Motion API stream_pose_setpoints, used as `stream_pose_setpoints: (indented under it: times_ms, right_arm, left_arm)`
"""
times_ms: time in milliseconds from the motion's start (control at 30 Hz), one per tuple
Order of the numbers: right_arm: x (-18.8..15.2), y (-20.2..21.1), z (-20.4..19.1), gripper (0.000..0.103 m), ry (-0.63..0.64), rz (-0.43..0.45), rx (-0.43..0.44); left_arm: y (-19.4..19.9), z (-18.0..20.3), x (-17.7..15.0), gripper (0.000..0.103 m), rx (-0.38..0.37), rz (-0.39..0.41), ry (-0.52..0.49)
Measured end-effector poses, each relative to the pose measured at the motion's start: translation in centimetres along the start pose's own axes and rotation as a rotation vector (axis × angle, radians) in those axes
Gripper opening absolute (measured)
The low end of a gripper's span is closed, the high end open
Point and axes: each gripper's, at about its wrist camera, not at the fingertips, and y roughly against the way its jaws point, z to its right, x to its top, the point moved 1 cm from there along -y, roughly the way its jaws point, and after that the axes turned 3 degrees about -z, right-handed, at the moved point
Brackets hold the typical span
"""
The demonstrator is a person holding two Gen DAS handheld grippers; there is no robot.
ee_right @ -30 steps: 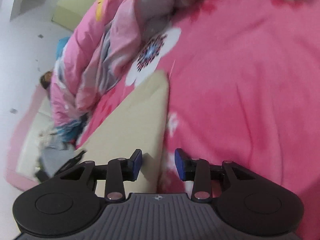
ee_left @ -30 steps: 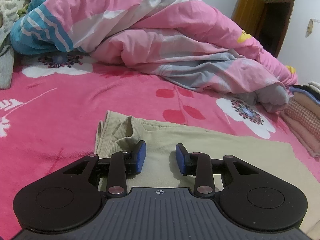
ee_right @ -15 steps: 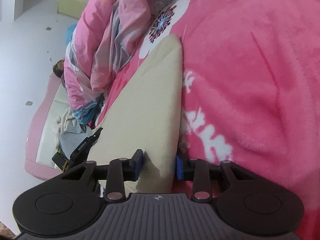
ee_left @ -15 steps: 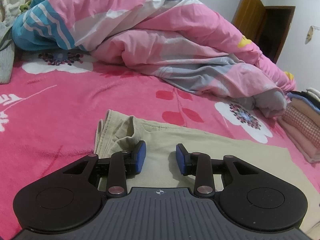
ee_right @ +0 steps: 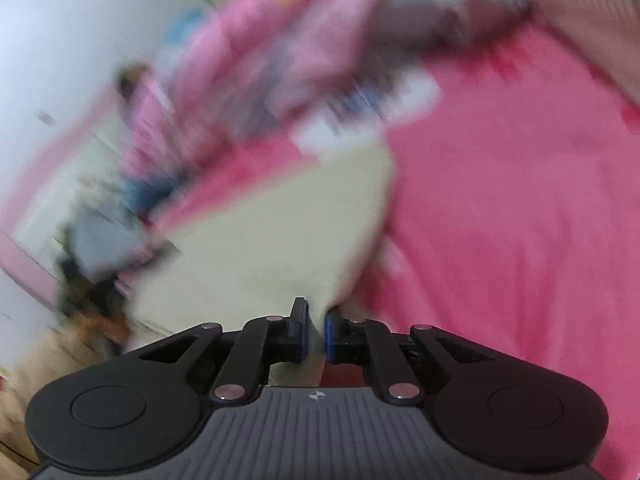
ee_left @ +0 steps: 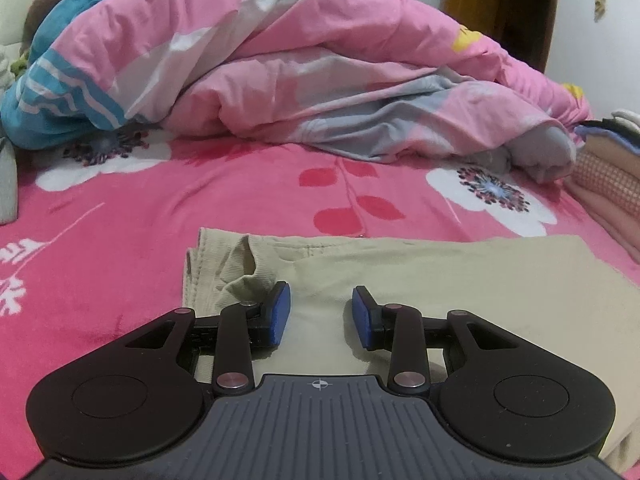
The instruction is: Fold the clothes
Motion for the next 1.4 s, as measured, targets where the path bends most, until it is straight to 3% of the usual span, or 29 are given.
stream_pose_setpoints:
  times_ms: [67,133,200,267,400,533,667,833,900,1067,1133,1233,1300,1400]
  right_arm:
    - [-0.6,-0.9,1.9,0.008,-0.062,-0.033,0.024]
    - [0.0,0.6,2.5,0.018,-0.099,0.003,0.032]
    - [0.8,1.7,2.9,0.035,-0.114,0.041,0.023]
    - [2.3,1.4,3.2,0.041,-0.136,0.060,0.029]
    - [5.3,0.3,4.0,0.042,-0.180,0.092,0.044]
    - [8.4,-4.5,5.2,0.042,-0.259,0.061,0.084]
    - [9.8,-6.5,4.9,0.041,-0.231,0.078,0.068]
    - [11.5,-8.9,4.4,0.022,-0.196,0.099,0.048]
    - [11.8,-8.2,3.1,0.016,-0.118,0.150,0.044]
    - [12.2,-6.0,-1.2,0.015,0.153,0.305,0.005]
    - [12.4,-7.3,-0.8,0.014,0.190,0.284,-0.061]
    - [12.0,-10.6,1.7,0.015,0.142,0.186,-0.128]
    - [11.9,-10.4,2.5,0.017,0.098,0.191,-0.105]
    - [11.7,-8.3,2.3,0.022,0.060,0.225,-0.143]
  left_arm:
    - [0.0,0.0,0.0,0.034,-0.001,0.004,0.003]
    - [-0.1,0.0,0.0,0.034,-0.001,0.005,0.003]
    - [-0.1,0.0,0.0,0.034,-0.001,0.008,0.000]
    - [-0.2,0.0,-0.1,0.034,0.000,0.013,-0.002]
    - [-0.3,0.2,-0.2,0.034,0.009,0.023,-0.003]
    - [-0.2,0.2,-0.2,0.034,0.010,0.025,-0.004]
    - [-0.3,0.0,-0.2,0.034,0.007,0.027,-0.002]
    - [-0.3,0.1,-0.2,0.034,0.009,0.029,0.001]
    - [-0.3,0.2,0.0,0.034,0.016,0.018,-0.008]
    - [-0.5,1.2,0.2,0.034,0.062,0.011,-0.067]
    - [-0.5,1.3,0.1,0.035,0.069,0.013,-0.075]
    - [-0.6,1.3,0.1,0.035,0.070,0.015,-0.079]
    - [-0.6,1.3,0.1,0.034,0.068,0.015,-0.077]
    - [-0.6,1.3,0.1,0.034,0.066,0.016,-0.072]
